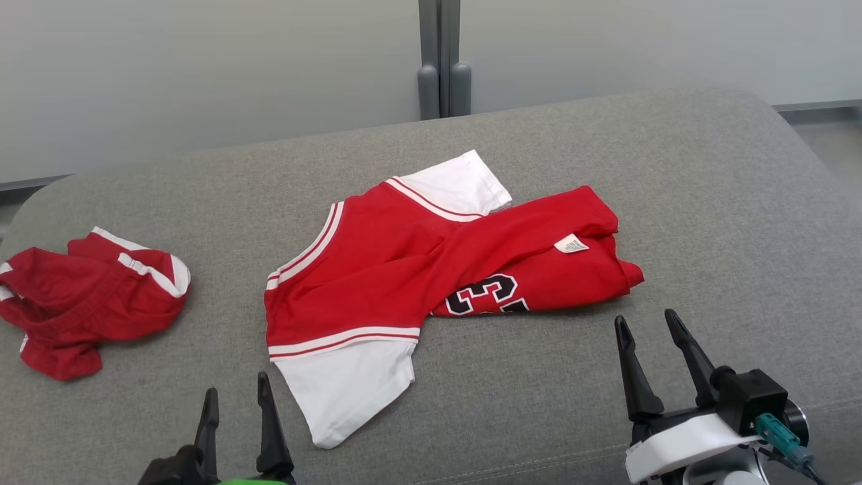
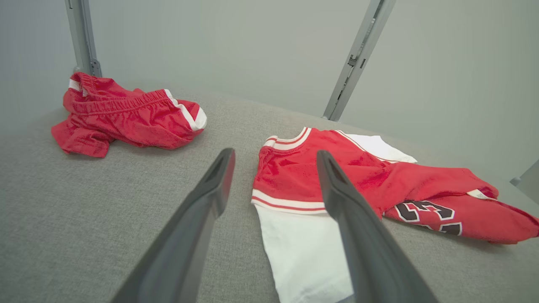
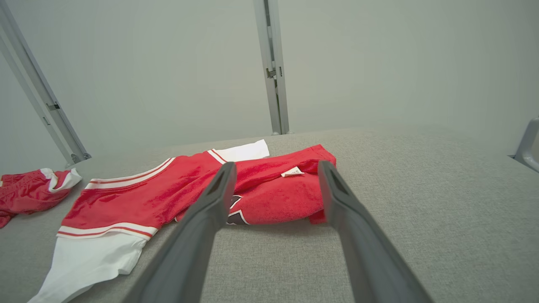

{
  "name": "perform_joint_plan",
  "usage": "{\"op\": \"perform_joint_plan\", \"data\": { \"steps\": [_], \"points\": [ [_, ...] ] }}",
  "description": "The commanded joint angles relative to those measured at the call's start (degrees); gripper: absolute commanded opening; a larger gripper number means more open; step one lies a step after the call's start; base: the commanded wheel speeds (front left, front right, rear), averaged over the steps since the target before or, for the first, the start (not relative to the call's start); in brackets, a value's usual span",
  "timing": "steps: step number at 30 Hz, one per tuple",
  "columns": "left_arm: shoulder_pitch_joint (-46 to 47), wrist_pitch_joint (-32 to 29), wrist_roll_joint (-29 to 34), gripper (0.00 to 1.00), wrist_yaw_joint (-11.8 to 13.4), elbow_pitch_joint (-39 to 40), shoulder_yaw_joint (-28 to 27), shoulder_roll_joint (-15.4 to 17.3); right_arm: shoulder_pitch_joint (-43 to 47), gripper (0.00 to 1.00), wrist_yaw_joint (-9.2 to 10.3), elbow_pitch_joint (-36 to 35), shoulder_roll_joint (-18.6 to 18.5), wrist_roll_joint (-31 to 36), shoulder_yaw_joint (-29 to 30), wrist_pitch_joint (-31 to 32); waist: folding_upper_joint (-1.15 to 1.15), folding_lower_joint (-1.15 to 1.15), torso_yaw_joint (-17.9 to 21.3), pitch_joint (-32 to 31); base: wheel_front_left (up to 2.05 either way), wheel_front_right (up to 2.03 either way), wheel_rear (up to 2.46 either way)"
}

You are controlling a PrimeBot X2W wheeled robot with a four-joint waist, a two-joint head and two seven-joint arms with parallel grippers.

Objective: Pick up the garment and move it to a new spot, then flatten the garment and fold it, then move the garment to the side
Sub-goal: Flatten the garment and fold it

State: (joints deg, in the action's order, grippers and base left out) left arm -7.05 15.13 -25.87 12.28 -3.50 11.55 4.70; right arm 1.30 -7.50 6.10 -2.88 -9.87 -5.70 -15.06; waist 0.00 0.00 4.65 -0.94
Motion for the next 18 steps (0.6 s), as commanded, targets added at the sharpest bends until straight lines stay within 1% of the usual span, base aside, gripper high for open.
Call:
{"op": "perform_joint_plan", "data": {
  "steps": [1,7,12,14,16,18],
  "points": [
    [-1.55,0.02,1.28,1.0,-0.58,-0.94,-0.13,-0.41,1.19,1.0,0.02,0.15,-0.07,0.5,0.04,-0.21,0.0,0.0,0.22,-0.59,0.0,0.0,0.0],
    [-3.21,0.04,3.2,1.0,-2.53,-3.83,-0.02,-1.68,2.14,1.0,0.02,0.53,-0.06,-0.07,-1.2,-0.21,0.0,0.0,0.73,-1.34,0.0,0.0,0.0],
    [-2.41,0.03,1.03,1.0,-3.15,-4.79,1.32,-1.73,1.37,1.0,0.02,0.77,-0.07,0.38,-2.16,-0.21,0.0,0.0,0.93,-1.26,0.0,0.0,0.0],
    [-2.38,0.04,0.42,1.0,-3.85,-6.85,2.69,-1.75,1.18,1.0,0.02,0.8,-0.07,0.45,-2.19,-0.21,0.0,0.0,1.01,-1.09,0.0,0.0,0.0],
    [-2.03,-0.22,-1.02,1.0,-4.41,-11.3,4.76,-1.74,1.15,1.0,0.02,0.81,-0.06,0.46,-2.14,-0.21,0.0,0.0,1.09,-0.89,0.0,0.0,0.0],
    [0.19,-0.97,-1.67,1.0,-4.77,-15.41,6.29,-1.68,1.05,1.0,0.02,0.89,-0.06,0.5,-2.24,-0.21,0.0,0.0,1.15,-0.67,0.0,0.0,0.0]
  ]
}}
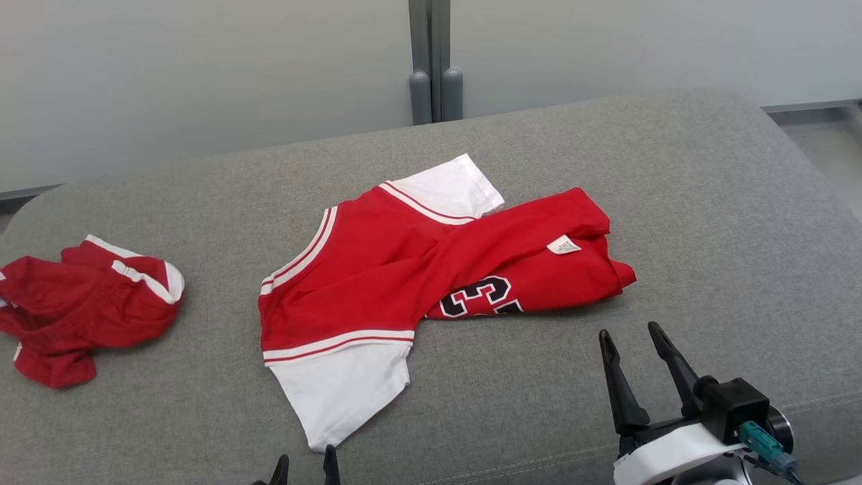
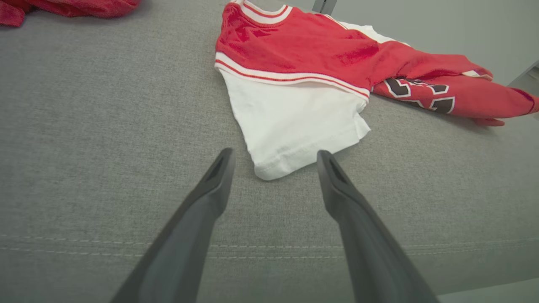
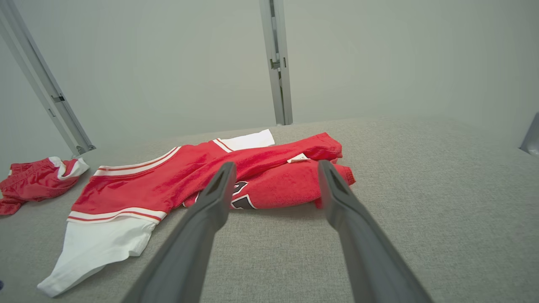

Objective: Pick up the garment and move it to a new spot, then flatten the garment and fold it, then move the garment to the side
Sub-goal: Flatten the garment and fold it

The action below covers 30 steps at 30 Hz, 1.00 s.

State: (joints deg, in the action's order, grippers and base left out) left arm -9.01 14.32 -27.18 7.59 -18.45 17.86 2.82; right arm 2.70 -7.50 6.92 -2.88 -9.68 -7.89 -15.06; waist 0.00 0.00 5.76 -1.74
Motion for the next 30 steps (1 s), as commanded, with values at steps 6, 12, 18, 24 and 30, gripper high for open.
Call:
{"op": "perform_joint_plan", "data": {
  "steps": [6,12,18,24,30],
  "points": [
    [8.3,-1.83,-2.48,1.0,-0.58,-10.2,1.9,0.2,-0.9,1.0,0.02,-0.07,-0.06,0.12,-0.32,-0.21,0.0,0.0,0.38,1.25,0.0,0.0,0.0],
    [12.26,-3.61,-3.41,1.0,0.75,-16.26,2.84,0.19,-1.42,1.0,0.02,-0.19,-0.07,-0.08,-0.55,-0.21,0.0,0.0,1.0,2.28,0.0,0.0,0.0],
    [15.03,-2.56,-5.16,1.0,1.25,-20.85,3.81,0.19,-1.82,1.0,0.02,-0.12,-0.07,0.25,-0.56,-0.21,0.0,0.0,1.73,3.17,0.0,0.0,0.0],
    [16.49,-0.87,-6.04,0.0,0.83,-22.61,5.24,0.18,-1.86,1.0,0.02,0.07,-0.07,0.82,-0.02,-0.21,0.0,0.0,2.0,3.42,0.0,0.0,0.0],
    [16.19,0.84,-2.93,0.0,1.68,-17.09,4.32,1.47,-4.71,1.0,0.03,1.91,-0.1,-1.22,2.93,-0.21,0.0,0.0,-0.59,5.55,0.0,0.0,0.0]
  ]
}}
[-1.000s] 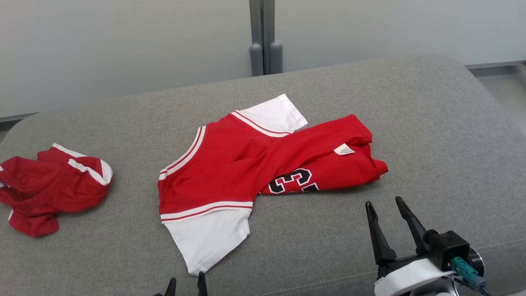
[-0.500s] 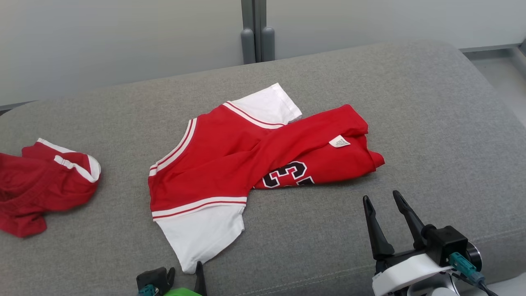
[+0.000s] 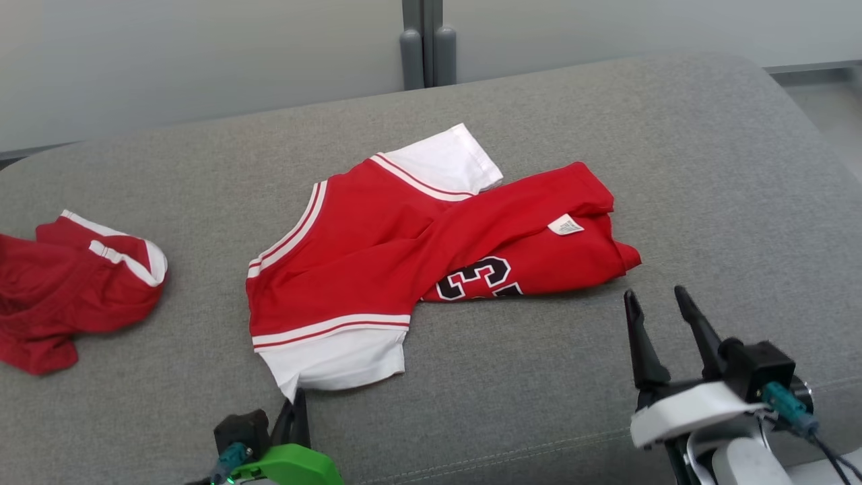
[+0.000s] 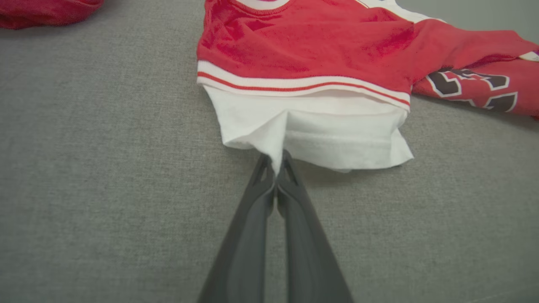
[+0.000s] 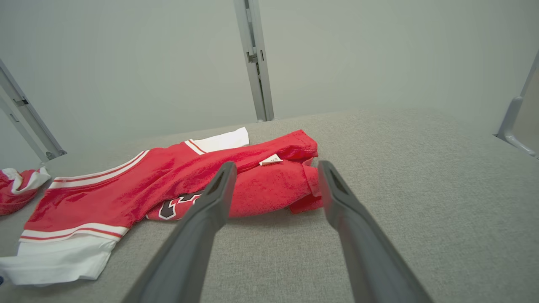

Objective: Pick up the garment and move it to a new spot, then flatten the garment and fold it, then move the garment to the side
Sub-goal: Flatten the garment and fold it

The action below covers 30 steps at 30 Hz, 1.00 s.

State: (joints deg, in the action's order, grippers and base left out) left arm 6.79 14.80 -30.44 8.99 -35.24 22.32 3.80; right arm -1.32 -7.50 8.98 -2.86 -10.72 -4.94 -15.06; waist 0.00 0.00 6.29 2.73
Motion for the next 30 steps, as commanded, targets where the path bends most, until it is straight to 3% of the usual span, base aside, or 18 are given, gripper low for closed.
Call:
{"op": "perform_joint_plan", "data": {
  "steps": [1,5,10,14,21,30],
  "points": [
    [-0.14,0.42,1.02,0.0,0.64,1.28,-0.58,0.88,-2.03,1.0,0.02,0.41,-0.07,-0.16,0.59,-0.21,0.0,0.0,-1.65,1.6,0.0,0.0,0.0],
    [-1.95,0.4,3.75,0.0,1.82,9.68,-3.06,2.26,-7.7,1.0,0.03,4.42,-0.19,0.54,4.13,-0.21,0.0,0.0,-3.85,3.37,0.0,0.0,0.0],
    [-2.66,0.43,5.83,0.0,2.22,15.8,-5.44,3.48,-15.92,1.0,0.03,15.86,-1.51,-1.74,5.09,-0.21,0.0,0.0,-5.65,4.83,0.0,0.0,0.0],
    [-2.62,0.43,6.75,0.0,2.16,18.39,-6.66,3.78,-23.43,1.0,0.02,26.3,-3.5,-6.13,2.71,0.87,0.0,0.0,-6.43,6.24,0.0,0.0,0.0],
    [-1.29,0.44,7.77,0.0,1.88,19.63,-7.6,3.97,-34.97,1.0,0.03,38.03,-8.62,-17.09,-3.79,5.81,0.0,0.0,-7.7,9.61,0.0,0.0,0.0],
    [0.26,0.45,8.36,0.0,1.23,19.45,-7.81,3.85,-40.48,1.0,0.02,43.01,-11.68,-24.4,-11.57,9.69,0.0,0.0,-8.66,11.84,0.0,0.0,0.0]
  ]
}}
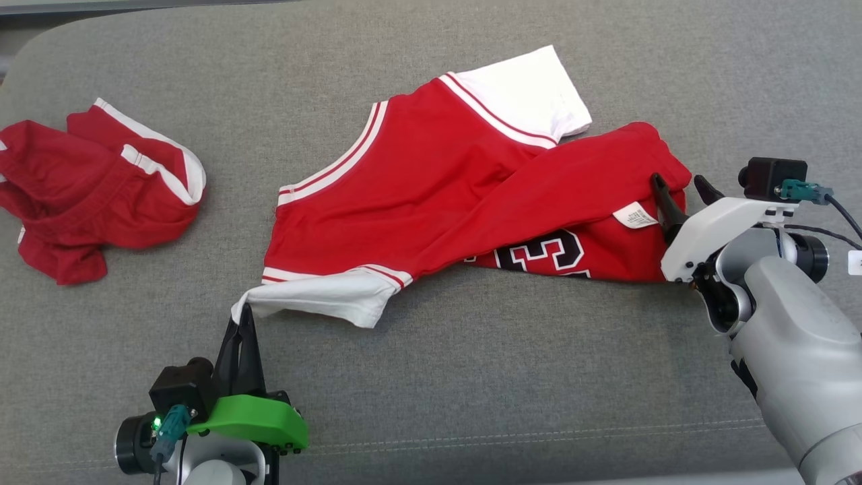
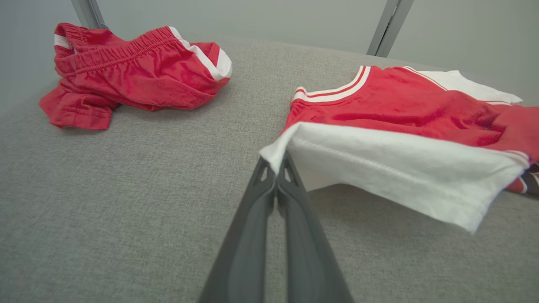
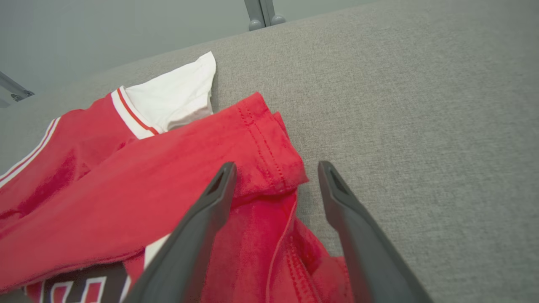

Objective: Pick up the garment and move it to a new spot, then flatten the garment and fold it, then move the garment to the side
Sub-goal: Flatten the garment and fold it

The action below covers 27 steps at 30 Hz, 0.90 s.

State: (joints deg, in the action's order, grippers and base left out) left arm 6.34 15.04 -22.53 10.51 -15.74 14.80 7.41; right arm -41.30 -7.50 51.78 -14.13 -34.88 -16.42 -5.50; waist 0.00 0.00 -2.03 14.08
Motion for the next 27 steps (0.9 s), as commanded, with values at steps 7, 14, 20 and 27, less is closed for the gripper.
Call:
{"op": "perform_joint_plan", "data": {
  "steps": [7,14,20,27],
  "points": [
    [1.54,0.22,0.79,0.0,-0.38,-0.34,-0.65,-0.08,-1.99,0.0,0.02,1.95,-1.56,-4.53,-6.54,-0.27,0.0,0.0,-0.03,0.64,0.0,0.0,0.0],
    [1.31,0.22,0.79,0.0,-1.24,2.31,-2.1,-0.52,-1.99,0.0,0.02,0.34,-3.18,-8.93,-12.06,-3.49,0.0,0.0,1.22,-1.39,0.0,0.0,0.0],
    [2.03,0.21,-5.06,0.0,-5.58,7.83,-6.6,-2.72,-1.63,0.0,0.03,-5.42,-6.46,-11.56,-14.71,-8.88,0.0,0.0,2.85,-5.33,0.0,0.0,0.0],
    [7.59,-0.69,-8.36,0.0,-9.56,11.07,-8.44,-2.14,-0.62,0.0,0.03,-11.5,-9.7,-14.34,-13.9,-9.72,0.0,0.0,5.19,-10.54,0.0,0.0,0.0]
  ]
}}
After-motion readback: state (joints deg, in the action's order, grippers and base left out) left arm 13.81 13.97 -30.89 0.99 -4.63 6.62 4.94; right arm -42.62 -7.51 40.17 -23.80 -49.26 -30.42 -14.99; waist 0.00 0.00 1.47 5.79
